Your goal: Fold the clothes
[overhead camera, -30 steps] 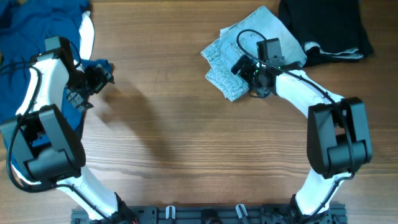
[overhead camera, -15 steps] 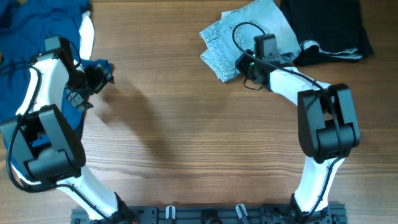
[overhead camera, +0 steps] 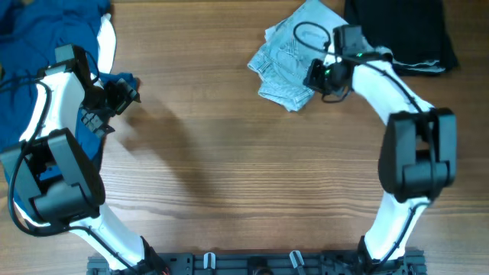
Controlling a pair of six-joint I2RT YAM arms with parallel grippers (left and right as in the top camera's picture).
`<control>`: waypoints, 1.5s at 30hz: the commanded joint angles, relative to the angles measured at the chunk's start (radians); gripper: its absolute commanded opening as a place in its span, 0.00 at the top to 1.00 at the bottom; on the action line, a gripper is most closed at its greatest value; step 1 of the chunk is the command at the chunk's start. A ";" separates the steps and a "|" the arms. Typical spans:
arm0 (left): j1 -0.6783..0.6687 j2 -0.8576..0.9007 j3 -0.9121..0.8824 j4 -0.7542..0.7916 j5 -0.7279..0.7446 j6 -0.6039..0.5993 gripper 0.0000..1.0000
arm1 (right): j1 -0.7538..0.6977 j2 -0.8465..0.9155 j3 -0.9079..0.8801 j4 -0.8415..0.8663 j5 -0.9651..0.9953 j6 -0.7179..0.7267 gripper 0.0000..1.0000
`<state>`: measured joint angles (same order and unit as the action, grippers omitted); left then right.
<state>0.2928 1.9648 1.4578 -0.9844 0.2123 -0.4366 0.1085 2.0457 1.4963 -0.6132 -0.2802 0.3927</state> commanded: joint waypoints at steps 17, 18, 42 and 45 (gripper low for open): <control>-0.008 -0.018 0.014 0.000 -0.005 -0.013 0.00 | 0.002 -0.284 0.154 -0.090 0.040 -0.173 0.96; -0.008 -0.018 0.014 0.000 -0.005 -0.013 0.00 | 0.002 -0.284 0.153 -0.091 0.071 -0.175 0.96; -0.008 -0.018 0.014 0.011 -0.005 -0.013 0.00 | 0.002 -0.024 -0.077 -0.224 0.183 -0.049 0.43; -0.008 -0.018 0.014 0.013 -0.005 -0.013 0.00 | 0.002 -0.022 -0.128 -0.184 0.183 -0.046 0.35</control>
<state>0.2924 1.9648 1.4578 -0.9756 0.2131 -0.4366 0.1074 1.9957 1.4158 -0.8188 -0.1036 0.3279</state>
